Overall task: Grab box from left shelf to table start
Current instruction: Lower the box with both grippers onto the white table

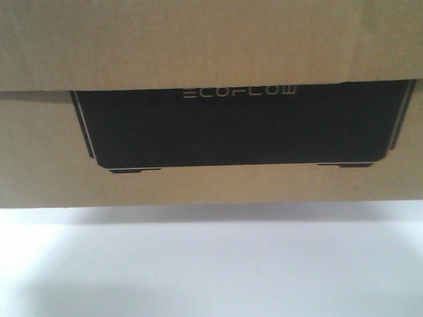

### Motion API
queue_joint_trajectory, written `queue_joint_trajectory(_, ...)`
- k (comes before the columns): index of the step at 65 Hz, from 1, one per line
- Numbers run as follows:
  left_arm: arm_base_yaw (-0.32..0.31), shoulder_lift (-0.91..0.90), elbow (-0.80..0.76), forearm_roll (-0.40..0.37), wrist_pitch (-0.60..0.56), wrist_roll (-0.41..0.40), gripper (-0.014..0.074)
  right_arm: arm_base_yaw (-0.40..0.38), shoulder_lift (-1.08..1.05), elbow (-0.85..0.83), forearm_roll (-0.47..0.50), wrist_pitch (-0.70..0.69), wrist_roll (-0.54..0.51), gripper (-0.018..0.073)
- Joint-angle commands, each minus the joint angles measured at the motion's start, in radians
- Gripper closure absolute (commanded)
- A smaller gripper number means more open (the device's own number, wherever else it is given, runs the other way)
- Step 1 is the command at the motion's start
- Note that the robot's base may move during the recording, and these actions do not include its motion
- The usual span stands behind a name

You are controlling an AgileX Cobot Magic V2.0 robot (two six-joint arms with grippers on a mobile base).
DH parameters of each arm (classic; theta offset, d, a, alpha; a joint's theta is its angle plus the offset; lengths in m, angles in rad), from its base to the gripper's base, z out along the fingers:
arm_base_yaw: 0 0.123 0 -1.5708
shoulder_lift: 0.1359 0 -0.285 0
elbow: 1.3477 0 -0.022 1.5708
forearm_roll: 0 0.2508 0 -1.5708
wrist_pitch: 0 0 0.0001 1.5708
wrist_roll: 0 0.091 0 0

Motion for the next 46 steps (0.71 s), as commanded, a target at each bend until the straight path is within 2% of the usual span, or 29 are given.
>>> queue_joint_trajectory(1,0.013,0.011,-0.039,0.028,-0.172,-0.031,0.0697,0.008,0.009,-0.039,0.015,-0.203,0.007,0.0508)
queue_joint_trajectory(6,0.028,0.032,-0.039,0.033,-0.187,-0.031,0.0698,0.008,0.044,-0.039,0.015,-0.207,0.007,0.0508)
queue_joint_trajectory(18,0.032,0.064,-0.039,0.126,-0.193,-0.031,0.0699,0.008,0.090,-0.039,0.022,-0.206,0.007,0.0508)
queue_joint_trajectory(42,0.032,0.098,-0.041,0.116,-0.241,-0.031,0.0690,0.008,0.115,-0.039,0.022,-0.218,0.007,0.0502)
queue_joint_trajectory(46,0.032,0.098,-0.041,0.105,-0.241,-0.031,0.0620,0.008,0.115,-0.039,0.022,-0.222,0.007,0.0470)
